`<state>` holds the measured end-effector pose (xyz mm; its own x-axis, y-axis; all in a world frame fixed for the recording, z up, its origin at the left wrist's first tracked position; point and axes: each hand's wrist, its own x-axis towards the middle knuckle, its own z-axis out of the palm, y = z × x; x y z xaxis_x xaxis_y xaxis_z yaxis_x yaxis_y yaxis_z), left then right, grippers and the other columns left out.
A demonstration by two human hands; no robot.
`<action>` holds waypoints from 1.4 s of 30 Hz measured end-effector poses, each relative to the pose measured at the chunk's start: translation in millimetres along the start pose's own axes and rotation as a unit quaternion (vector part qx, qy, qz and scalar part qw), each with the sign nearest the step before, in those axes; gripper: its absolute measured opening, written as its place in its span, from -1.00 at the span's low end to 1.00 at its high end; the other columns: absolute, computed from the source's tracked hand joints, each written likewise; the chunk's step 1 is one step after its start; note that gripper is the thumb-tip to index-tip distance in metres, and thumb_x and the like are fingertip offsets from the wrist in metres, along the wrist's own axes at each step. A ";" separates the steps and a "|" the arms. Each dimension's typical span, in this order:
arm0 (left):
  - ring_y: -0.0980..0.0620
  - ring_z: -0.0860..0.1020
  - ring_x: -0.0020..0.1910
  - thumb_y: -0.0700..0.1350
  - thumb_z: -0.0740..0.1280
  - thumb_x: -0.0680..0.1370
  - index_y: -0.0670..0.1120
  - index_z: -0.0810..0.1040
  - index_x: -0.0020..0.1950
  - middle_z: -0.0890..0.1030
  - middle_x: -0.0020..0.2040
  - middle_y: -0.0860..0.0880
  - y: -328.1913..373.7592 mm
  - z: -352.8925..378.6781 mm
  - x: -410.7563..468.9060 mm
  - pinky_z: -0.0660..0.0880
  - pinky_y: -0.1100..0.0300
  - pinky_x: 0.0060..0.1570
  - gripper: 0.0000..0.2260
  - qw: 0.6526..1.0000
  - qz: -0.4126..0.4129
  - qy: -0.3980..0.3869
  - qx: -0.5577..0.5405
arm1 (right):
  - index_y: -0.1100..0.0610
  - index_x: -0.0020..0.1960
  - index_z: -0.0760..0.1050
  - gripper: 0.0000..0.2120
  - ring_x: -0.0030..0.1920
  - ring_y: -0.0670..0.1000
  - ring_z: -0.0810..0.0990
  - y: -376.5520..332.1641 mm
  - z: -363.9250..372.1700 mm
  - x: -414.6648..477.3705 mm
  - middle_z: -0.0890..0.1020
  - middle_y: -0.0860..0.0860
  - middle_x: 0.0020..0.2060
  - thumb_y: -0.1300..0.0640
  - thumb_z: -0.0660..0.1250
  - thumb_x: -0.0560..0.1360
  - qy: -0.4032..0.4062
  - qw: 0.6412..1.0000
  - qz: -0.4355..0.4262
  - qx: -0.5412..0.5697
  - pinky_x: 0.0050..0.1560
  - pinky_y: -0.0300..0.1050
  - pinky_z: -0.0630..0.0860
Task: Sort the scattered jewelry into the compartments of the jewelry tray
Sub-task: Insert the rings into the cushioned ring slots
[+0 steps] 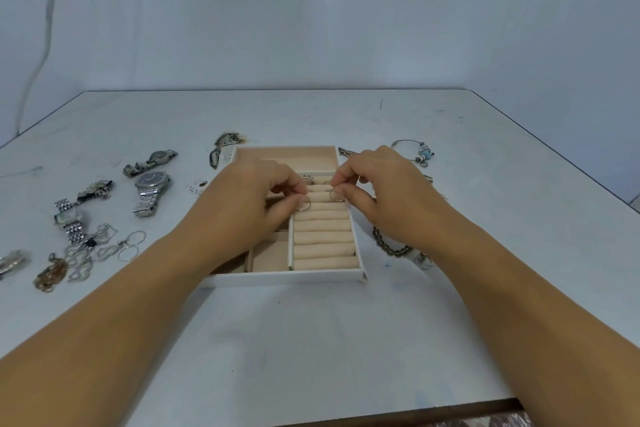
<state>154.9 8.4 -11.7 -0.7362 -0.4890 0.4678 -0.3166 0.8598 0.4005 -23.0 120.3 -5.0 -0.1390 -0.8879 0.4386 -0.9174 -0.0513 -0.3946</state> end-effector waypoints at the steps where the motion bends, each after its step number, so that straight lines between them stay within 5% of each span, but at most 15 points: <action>1: 0.24 0.51 -0.11 -0.02 0.44 0.45 0.10 0.63 -0.11 0.62 -0.16 0.18 -1.4 0.4 0.0 0.41 0.35 -0.12 -0.95 1.000 -0.001 -0.004 -0.001 | -0.02 -0.05 0.56 -0.94 -0.09 -0.12 0.40 0.6 -0.1 -0.4 0.53 -0.23 -0.21 0.07 0.34 0.49 0.000 1.000 0.000 0.000 -0.04 -0.25 0.31; 10: 0.20 0.49 -0.11 -0.02 0.46 0.44 0.08 0.68 -0.13 0.56 -0.21 0.21 -4.8 -1.8 3.6 0.45 0.20 -0.08 -0.96 0.999 0.038 -0.028 -0.008 | -0.05 -0.06 0.57 -0.95 -0.10 -0.15 0.38 1.8 3.5 -1.8 0.53 -0.26 -0.23 0.04 0.36 0.48 -0.007 1.000 -0.007 0.004 -0.07 -0.35 0.27; 16: 0.10 0.42 0.03 0.22 0.30 0.36 0.20 0.66 -0.19 0.53 -0.19 0.24 -5.5 -0.9 7.5 0.41 0.04 0.07 -0.81 0.999 0.008 -0.047 0.010 | -0.01 -0.06 0.60 -0.93 -0.09 -0.12 0.41 0.6 4.8 -1.8 0.50 -0.24 -0.25 0.06 0.37 0.47 -0.004 1.000 -0.026 -0.013 -0.05 -0.40 0.27; 22: 0.09 0.35 0.07 0.16 0.35 0.34 0.20 0.65 -0.14 0.50 -0.13 0.19 -7.9 1.1 4.0 0.30 0.14 0.08 -0.83 0.999 -0.026 -0.026 -0.012 | 0.03 -0.07 0.61 -0.92 -0.10 -0.08 0.43 -0.9 6.7 -0.5 0.52 -0.19 -0.25 0.08 0.37 0.46 0.010 0.999 -0.036 -0.021 -0.03 -0.25 0.31; 29: 0.27 0.40 0.14 0.34 0.28 0.36 0.14 0.53 0.22 0.47 0.14 0.21 -22.0 -8.6 -8.5 0.30 0.40 0.11 -0.49 0.997 0.007 -0.075 -0.002 | 0.05 -0.12 0.62 -0.86 -0.13 -0.01 0.47 -6.2 9.9 -0.6 0.62 -0.08 -0.24 0.06 0.31 0.43 0.005 0.998 -0.056 -0.030 -0.04 -0.04 0.44; 42: 0.37 0.38 0.12 0.34 0.27 0.36 0.13 0.52 0.24 0.50 0.09 0.21 -18.7 -8.4 -10.0 0.27 0.52 0.03 -0.48 0.996 0.004 -0.085 -0.005 | -0.08 -0.06 0.63 -0.91 0.06 -0.04 0.41 -10.5 5.9 4.7 0.50 -0.19 -0.19 0.01 0.35 0.48 -0.076 0.996 0.028 -0.032 0.11 -0.03 0.38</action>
<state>173.3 -4.0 -17.2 -0.8299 -0.4496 0.3304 -0.3049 0.8614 0.4063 -11.8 114.0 -3.6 -0.1363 -0.9480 0.2876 -0.9324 0.0246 -0.3606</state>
